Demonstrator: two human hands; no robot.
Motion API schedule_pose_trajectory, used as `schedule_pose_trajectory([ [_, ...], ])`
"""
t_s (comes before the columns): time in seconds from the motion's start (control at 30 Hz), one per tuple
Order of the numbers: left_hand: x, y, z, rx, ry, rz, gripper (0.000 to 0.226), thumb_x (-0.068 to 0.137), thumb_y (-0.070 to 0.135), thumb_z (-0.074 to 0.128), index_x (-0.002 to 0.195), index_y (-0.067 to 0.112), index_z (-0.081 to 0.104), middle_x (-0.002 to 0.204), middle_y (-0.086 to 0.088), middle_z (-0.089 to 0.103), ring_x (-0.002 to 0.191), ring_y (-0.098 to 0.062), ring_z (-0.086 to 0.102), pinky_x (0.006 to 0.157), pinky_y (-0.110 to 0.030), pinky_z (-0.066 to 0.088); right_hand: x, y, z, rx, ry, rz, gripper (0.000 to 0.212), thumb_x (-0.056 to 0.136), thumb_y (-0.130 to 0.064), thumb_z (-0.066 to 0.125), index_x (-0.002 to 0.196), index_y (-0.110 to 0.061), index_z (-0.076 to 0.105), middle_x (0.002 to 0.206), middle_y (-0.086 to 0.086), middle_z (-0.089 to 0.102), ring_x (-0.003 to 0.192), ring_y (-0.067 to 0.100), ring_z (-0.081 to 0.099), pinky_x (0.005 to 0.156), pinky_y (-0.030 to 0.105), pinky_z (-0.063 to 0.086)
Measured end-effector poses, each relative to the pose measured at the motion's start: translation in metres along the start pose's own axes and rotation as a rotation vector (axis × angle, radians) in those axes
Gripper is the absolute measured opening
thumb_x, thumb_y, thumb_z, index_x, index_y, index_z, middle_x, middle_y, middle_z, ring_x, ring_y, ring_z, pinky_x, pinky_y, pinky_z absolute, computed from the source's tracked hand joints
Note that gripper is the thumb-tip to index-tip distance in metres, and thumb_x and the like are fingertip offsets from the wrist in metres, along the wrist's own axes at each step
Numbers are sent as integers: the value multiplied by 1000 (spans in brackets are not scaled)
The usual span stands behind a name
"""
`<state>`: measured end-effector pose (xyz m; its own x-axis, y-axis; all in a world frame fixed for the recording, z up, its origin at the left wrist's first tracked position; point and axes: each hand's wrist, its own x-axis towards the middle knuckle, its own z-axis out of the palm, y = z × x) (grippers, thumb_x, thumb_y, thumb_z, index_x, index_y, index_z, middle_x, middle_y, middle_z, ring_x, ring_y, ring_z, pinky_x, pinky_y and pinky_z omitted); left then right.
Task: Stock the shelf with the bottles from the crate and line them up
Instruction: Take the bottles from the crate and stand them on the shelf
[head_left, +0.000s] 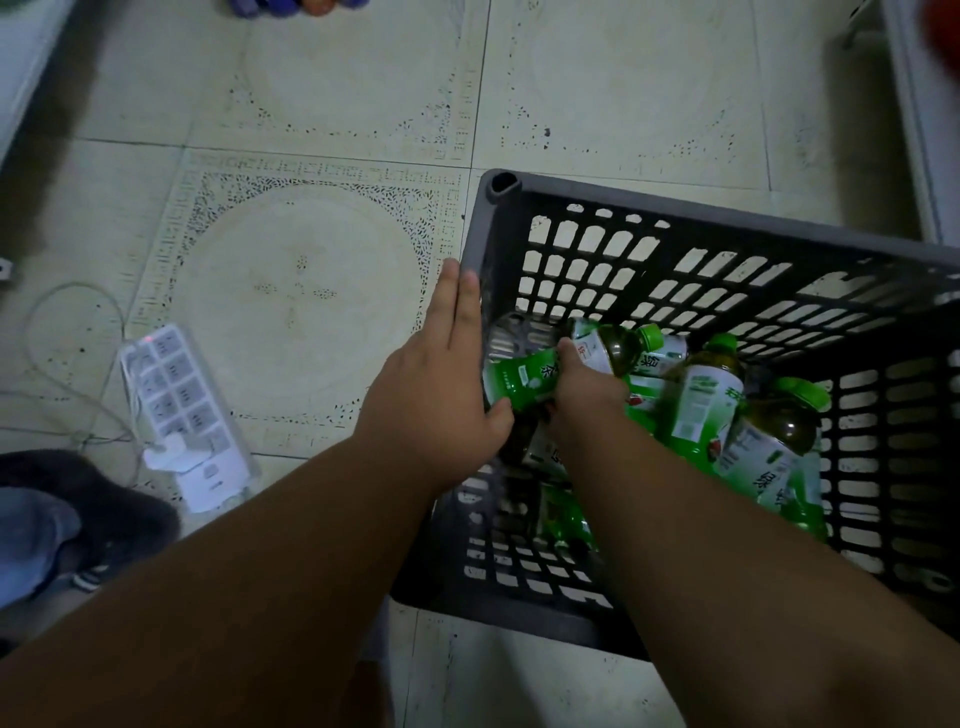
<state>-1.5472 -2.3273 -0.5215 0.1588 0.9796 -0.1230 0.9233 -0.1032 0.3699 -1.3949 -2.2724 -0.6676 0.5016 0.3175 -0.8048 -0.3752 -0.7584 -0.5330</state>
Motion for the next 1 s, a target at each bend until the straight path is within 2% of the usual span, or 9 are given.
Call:
schedule_pose_trajectory([
  [0.2, 1, 6, -8, 22, -86, -46, 114, 80, 75, 47, 153, 16, -17, 160, 0, -27, 144, -26, 26, 109, -40, 33, -48, -21, -43, -38, -337, -193, 44, 74, -46, 81, 102, -15, 66, 96, 10, 76, 86, 32, 74, 79, 53, 60],
  [0.3, -4, 16, -25, -11, -165, -79, 118, 75, 83, 39, 152, 15, -19, 158, -2, -31, 150, -23, 0, 119, -42, 17, -89, -50, -75, -49, -484, -316, 40, 85, -32, 78, 118, -14, 63, 106, 9, 74, 92, 27, 74, 70, 42, 61],
  [0.37, -12, 35, -45, -91, -160, -60, 119, 74, 81, 46, 154, 17, -15, 160, 0, -25, 149, -17, -9, 121, -43, 13, -120, -73, -101, -117, -546, -455, 48, 84, -26, 79, 126, -15, 58, 112, 8, 71, 99, 26, 71, 69, 37, 58],
  [0.5, -46, 103, -105, -305, -121, 49, 118, 66, 75, 67, 155, 29, 4, 163, 4, 12, 147, -15, 16, 117, -42, 25, -194, -117, -155, -215, -639, -711, 54, 74, -21, 83, 123, -17, 58, 111, 9, 71, 102, 24, 70, 86, 43, 57],
  [0.6, -75, 150, -143, -419, -37, 126, 106, 65, 68, 74, 151, 32, 22, 154, 9, 31, 137, -9, 31, 110, -31, 30, -257, -144, -200, -130, -643, -858, 61, 73, -25, 83, 126, -21, 54, 111, 8, 69, 100, 23, 71, 82, 42, 60],
  [0.7, -99, 189, -171, -479, 55, 188, 108, 61, 70, 74, 150, 35, 25, 151, 12, 34, 136, -8, 34, 110, -38, 36, -308, -162, -256, -28, -623, -1010, 52, 76, -22, 83, 121, -16, 58, 105, 7, 71, 93, 19, 73, 73, 33, 61],
  [0.8, -122, 231, -190, -469, 95, 290, 106, 63, 65, 76, 150, 33, 25, 149, 14, 34, 134, -7, 35, 107, -30, 35, -344, -167, -311, 18, -590, -1146, 35, 81, -13, 80, 110, -12, 62, 90, 0, 71, 85, 14, 72, 69, 26, 56],
  [0.87, -138, 260, -198, -488, 93, 379, 102, 61, 63, 78, 147, 35, 31, 142, 15, 40, 129, -3, 38, 104, -27, 37, -359, -164, -346, 43, -534, -1211, 36, 78, -18, 83, 108, -16, 62, 92, 0, 72, 90, 17, 73, 76, 34, 59],
  [1.0, -168, 312, -200, -543, 43, 548, 94, 59, 58, 82, 139, 44, 34, 121, 24, 42, 112, 4, 42, 86, -14, 37, -385, -155, -413, 115, -402, -1263, 67, 64, -43, 88, 119, -17, 59, 107, 6, 71, 102, 25, 71, 93, 53, 56],
])
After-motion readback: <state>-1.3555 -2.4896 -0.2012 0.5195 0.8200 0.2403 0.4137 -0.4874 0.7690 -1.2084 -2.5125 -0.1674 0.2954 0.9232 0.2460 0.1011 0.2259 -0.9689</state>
